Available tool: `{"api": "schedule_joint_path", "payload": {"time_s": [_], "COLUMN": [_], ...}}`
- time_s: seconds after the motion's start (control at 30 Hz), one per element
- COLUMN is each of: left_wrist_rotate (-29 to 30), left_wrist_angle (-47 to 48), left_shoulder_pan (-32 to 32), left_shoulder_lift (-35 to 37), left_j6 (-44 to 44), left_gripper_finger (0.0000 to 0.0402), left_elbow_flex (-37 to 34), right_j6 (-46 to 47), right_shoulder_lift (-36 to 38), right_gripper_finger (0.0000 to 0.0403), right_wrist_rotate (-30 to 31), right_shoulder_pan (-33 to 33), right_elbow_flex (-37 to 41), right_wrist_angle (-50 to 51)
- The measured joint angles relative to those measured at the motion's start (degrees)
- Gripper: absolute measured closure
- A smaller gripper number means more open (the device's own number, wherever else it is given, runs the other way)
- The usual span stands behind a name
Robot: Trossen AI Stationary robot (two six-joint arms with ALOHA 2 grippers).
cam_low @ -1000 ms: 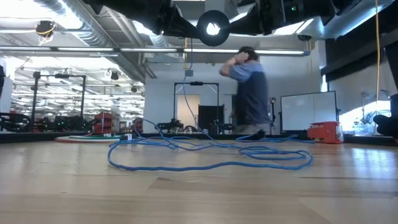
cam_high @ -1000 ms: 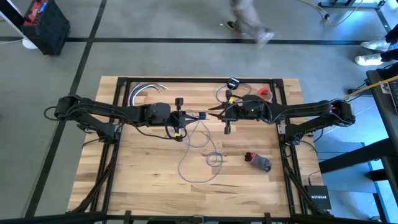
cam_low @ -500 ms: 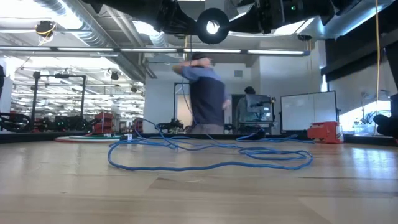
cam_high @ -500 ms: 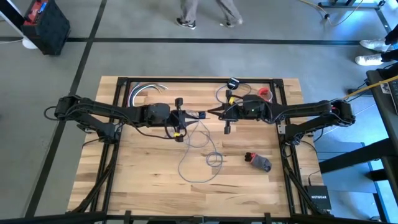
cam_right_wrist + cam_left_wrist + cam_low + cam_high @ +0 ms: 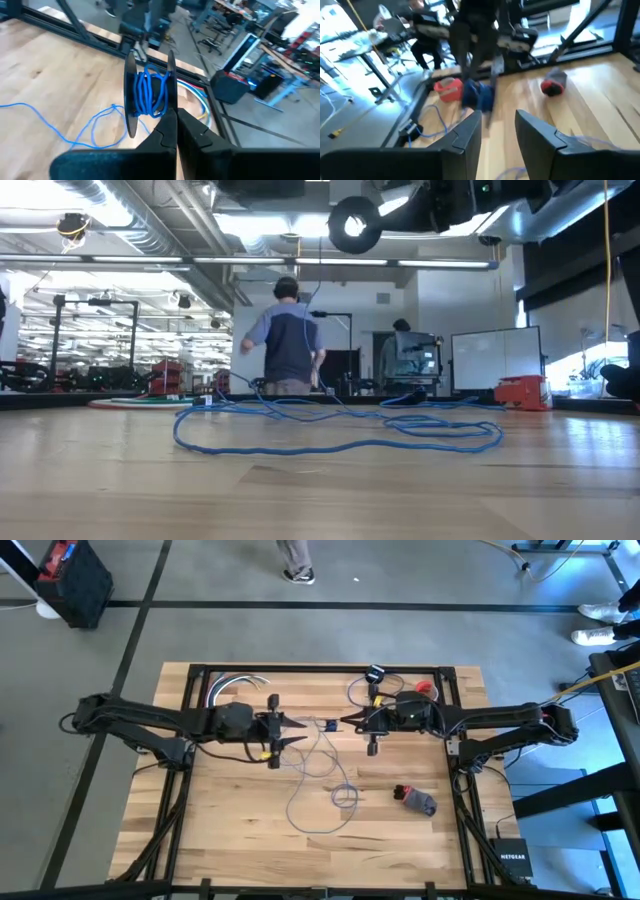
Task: Coil cords
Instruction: Coil the blue wire onto the spool
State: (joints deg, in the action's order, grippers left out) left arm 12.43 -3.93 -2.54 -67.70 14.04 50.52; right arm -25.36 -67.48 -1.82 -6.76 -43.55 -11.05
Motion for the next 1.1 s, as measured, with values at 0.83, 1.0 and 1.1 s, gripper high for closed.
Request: {"api": "schedule_joint_path", "payload": {"time_s": [0.83, 1.0, 1.1], "left_wrist_rotate": [0.3, -1.4, -1.4], "left_wrist_angle": [-6.4, -7.6, -9.4], "left_shoulder_pan": [2.5, 2.7, 3.1], "left_shoulder_lift": [-5.7, -7.2, -7.6], "left_j6": [0.8, 0.9, 1.5], "left_gripper_finger": [0.0326, 0.0326, 0.0327], "left_elbow_flex": [-0.4, -0.4, -0.4], "right_j6": [1.4, 1.2, 1.1], "right_shoulder_lift": [-4.1, -4.1, -4.1], "right_gripper_finger": [0.0403, 0.0403, 0.0403], "right_wrist_rotate": [-6.3, -6.4, -6.4], "right_shoulder_pan": [0.0, 0.0, 0.0], "right_elbow_flex": [0.0, 0.0, 0.0], "right_wrist_angle": [-5.6, -6.6, -6.7]}}
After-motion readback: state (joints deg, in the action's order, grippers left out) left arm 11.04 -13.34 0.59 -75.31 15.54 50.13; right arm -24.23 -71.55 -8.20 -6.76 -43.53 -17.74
